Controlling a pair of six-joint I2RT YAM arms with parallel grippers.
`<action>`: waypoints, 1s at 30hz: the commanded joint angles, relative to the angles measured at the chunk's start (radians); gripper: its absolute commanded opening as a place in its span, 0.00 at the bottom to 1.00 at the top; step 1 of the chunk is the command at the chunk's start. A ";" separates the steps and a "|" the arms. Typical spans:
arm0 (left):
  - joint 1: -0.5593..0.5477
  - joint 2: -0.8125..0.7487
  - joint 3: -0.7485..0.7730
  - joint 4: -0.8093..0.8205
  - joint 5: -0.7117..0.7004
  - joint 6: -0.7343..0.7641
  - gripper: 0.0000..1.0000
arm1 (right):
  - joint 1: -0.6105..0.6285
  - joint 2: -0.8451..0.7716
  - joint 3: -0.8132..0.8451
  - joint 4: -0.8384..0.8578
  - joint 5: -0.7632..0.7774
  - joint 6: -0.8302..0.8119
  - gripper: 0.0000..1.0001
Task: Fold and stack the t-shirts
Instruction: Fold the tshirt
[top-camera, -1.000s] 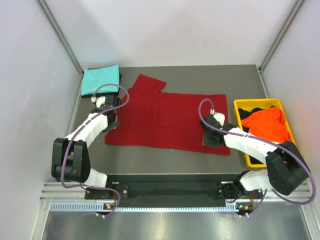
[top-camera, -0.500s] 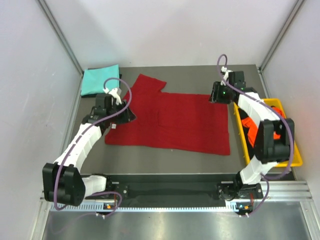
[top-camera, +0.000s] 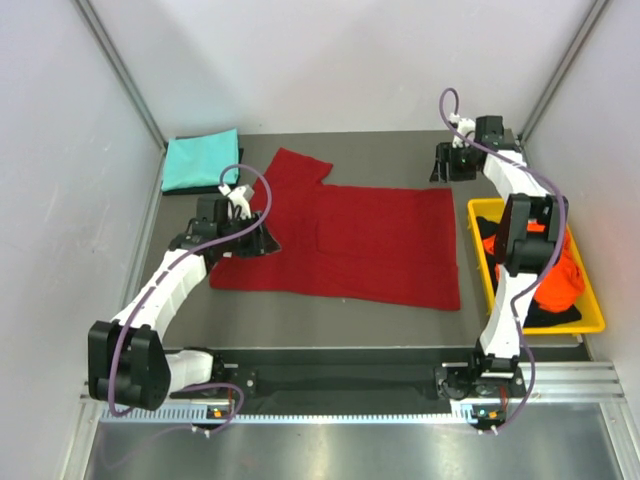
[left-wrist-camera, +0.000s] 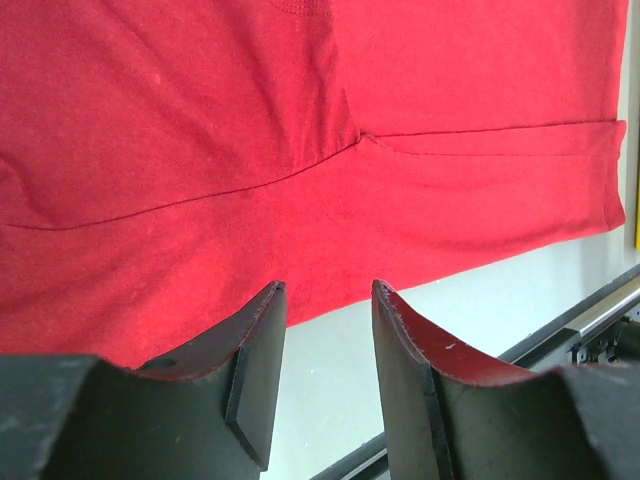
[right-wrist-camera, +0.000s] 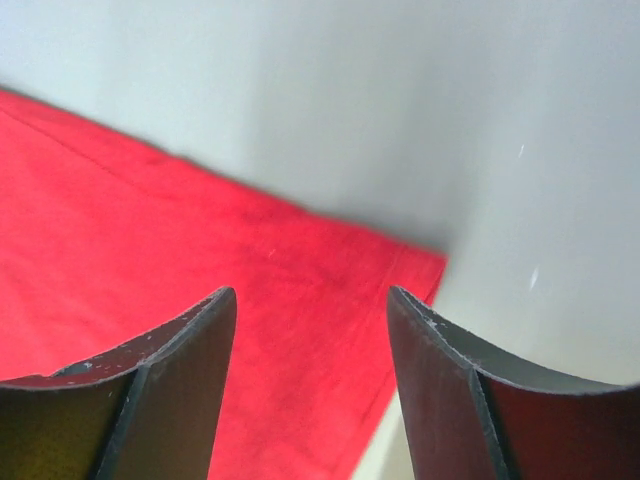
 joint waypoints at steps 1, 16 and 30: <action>-0.002 -0.017 0.000 0.054 0.024 0.020 0.45 | -0.008 0.090 0.142 -0.119 -0.021 -0.137 0.63; -0.002 0.020 0.017 0.054 -0.016 0.031 0.45 | -0.079 0.239 0.257 -0.153 -0.117 -0.257 0.62; 0.000 0.087 0.096 0.057 -0.099 0.028 0.45 | -0.076 0.286 0.314 -0.167 -0.163 -0.266 0.48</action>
